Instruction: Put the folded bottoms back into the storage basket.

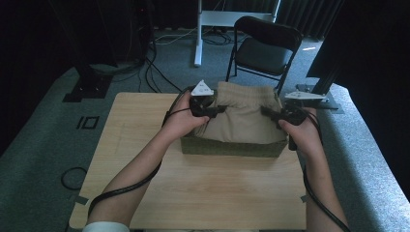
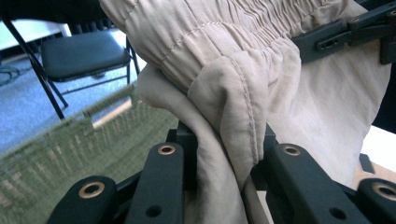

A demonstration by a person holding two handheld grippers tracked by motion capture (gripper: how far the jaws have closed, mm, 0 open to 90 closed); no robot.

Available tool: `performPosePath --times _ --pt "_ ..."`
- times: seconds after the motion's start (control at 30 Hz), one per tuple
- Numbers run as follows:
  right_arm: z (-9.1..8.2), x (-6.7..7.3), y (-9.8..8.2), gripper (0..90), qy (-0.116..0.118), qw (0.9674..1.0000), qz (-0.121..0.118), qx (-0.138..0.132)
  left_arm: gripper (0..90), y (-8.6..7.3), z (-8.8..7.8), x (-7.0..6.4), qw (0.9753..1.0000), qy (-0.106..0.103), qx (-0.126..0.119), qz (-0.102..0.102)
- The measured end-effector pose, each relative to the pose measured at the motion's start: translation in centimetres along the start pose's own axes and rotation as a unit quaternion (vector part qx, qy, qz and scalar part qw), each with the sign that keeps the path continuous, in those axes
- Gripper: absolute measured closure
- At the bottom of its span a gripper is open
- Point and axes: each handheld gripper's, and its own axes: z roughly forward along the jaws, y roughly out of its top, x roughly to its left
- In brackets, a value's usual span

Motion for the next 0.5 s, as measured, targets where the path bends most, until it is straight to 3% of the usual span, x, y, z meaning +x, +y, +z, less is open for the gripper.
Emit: performPosePath --times 0.2,0.23,0.5 --pt "1.6 -1.4 0.8 79.1 -0.01 0.9998 0.016 0.004 75.0 0.2 1.9 1.5 1.0 0.008 -0.002 0.0" --pt "1.9 -1.7 0.9 79.1 -0.013 0.9997 0.017 0.006 75.0 0.0 2.4 1.9 0.9999 0.008 -0.008 -0.011" --pt "4.7 -3.6 0.4 79.1 -0.012 0.9993 0.034 0.011 75.1 -1.2 4.9 3.4 0.9994 0.026 -0.005 -0.024"
